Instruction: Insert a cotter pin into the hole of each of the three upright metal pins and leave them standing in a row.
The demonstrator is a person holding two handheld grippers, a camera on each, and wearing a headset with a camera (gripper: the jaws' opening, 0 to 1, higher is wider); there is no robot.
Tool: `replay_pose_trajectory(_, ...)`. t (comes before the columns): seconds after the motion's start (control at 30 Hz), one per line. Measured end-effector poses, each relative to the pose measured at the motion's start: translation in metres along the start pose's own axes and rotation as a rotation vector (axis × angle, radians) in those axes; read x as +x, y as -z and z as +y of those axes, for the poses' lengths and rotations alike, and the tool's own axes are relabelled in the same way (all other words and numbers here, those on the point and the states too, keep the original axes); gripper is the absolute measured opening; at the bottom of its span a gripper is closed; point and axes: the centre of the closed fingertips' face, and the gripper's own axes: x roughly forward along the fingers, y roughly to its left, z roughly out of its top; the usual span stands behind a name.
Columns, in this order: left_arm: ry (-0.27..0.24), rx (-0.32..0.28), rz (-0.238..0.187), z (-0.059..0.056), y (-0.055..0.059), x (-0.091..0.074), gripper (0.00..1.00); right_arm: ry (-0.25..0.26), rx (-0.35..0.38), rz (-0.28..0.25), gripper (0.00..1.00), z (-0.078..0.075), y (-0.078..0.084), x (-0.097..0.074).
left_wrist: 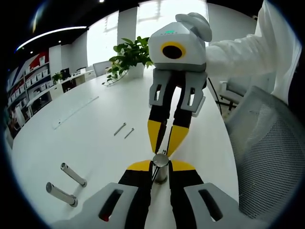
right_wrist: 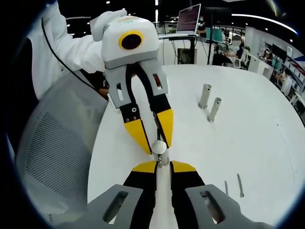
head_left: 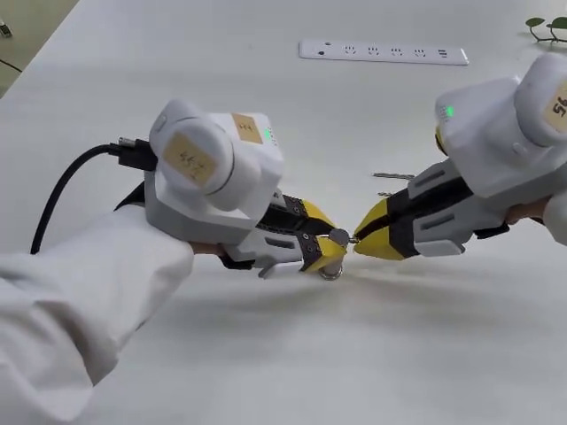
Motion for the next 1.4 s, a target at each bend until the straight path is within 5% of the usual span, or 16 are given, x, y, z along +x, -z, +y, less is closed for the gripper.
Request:
replay_pose_trajectory(0.23, -0.016, -0.008, -0.013, 0.003, 0.000, -0.006, 0.13, 0.002, -0.001, 0.003, 0.10, 0.003, -0.002, 0.001)
replay_pose_trajectory(0.83, -0.079, -0.082, -0.094, 0.006, 0.009, -0.042, 0.59, 0.060, 0.079, -0.065, 0.17, 0.005, -0.013, 0.011)
replay_pose_trajectory(1.2, -0.058, -0.138, -0.066, -0.010, 0.029, -0.047, 0.97, 0.073, 0.107, -0.076, 0.17, 0.004, -0.013, 0.013)
replay_pose_trajectory(1.4, -0.010, -0.173, -0.046, -0.025, 0.035, -0.045, 0.99, 0.065, 0.118, -0.072, 0.16, 0.007, -0.010, 0.019)
